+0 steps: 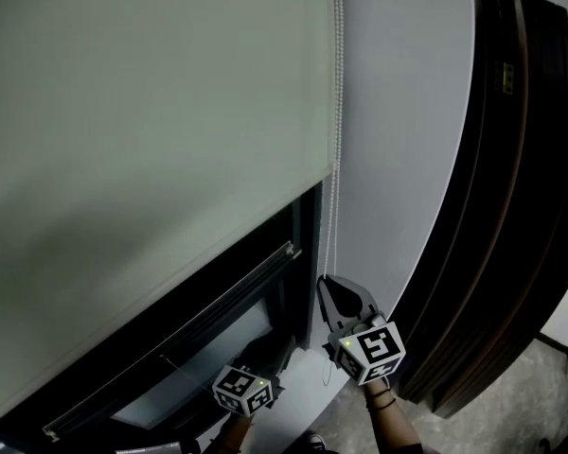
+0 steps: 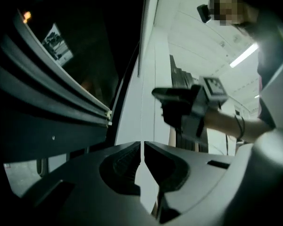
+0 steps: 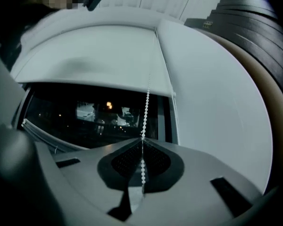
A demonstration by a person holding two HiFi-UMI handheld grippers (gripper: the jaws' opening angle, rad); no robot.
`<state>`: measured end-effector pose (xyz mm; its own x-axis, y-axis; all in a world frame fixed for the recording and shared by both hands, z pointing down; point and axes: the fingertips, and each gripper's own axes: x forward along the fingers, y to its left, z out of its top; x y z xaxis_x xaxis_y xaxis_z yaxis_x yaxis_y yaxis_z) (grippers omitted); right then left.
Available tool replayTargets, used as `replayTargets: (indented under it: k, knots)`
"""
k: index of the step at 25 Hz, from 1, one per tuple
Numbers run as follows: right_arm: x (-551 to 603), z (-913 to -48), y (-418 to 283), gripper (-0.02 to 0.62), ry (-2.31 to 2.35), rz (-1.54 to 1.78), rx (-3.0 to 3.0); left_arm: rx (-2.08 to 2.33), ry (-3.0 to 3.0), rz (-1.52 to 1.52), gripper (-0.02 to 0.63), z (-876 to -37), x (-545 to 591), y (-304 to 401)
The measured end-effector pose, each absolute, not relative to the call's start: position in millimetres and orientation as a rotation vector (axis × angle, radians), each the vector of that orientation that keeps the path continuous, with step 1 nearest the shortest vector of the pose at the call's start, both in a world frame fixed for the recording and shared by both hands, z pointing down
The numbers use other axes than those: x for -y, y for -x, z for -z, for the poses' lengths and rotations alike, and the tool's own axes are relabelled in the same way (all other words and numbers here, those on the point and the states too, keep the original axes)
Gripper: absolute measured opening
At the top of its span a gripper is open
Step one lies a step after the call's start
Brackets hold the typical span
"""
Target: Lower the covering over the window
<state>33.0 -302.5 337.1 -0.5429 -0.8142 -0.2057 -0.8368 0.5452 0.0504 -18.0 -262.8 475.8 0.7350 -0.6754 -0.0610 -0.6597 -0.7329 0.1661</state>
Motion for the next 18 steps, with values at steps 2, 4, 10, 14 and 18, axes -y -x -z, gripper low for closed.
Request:
replayTargets:
  k: [2, 4, 10, 14, 18]
  knots:
    - [302.7, -388.9, -31.2, 0.012, 1.46, -0.092, -2.669, 1.083, -2.832, 0.24, 0.009, -452.2, 261.6, 20.8]
    - [299.9, -438.2, -30.0, 0.012, 1.51, 0.014, -2.714, 1.044, -2.88, 0.262, 0.009, -428.7, 257.1, 14.8]
    - [285.4, -529.6, -23.8, 0.012, 1.595, 0.175, -2.81, 1.03, -3.073, 0.205, 0.074, -367.4, 259.4, -26.0]
    - [271.3, -566.4, -19.6, 0.012, 1.621, 0.257, -2.867, 1.071, -3.125, 0.19, 0.097, -346.3, 273.6, -38.0]
    - [255.2, -595.0, -18.9, 0.012, 1.632, 0.341, -2.895, 1.065, -3.132, 0.27, 0.095, -320.8, 276.2, -38.7]
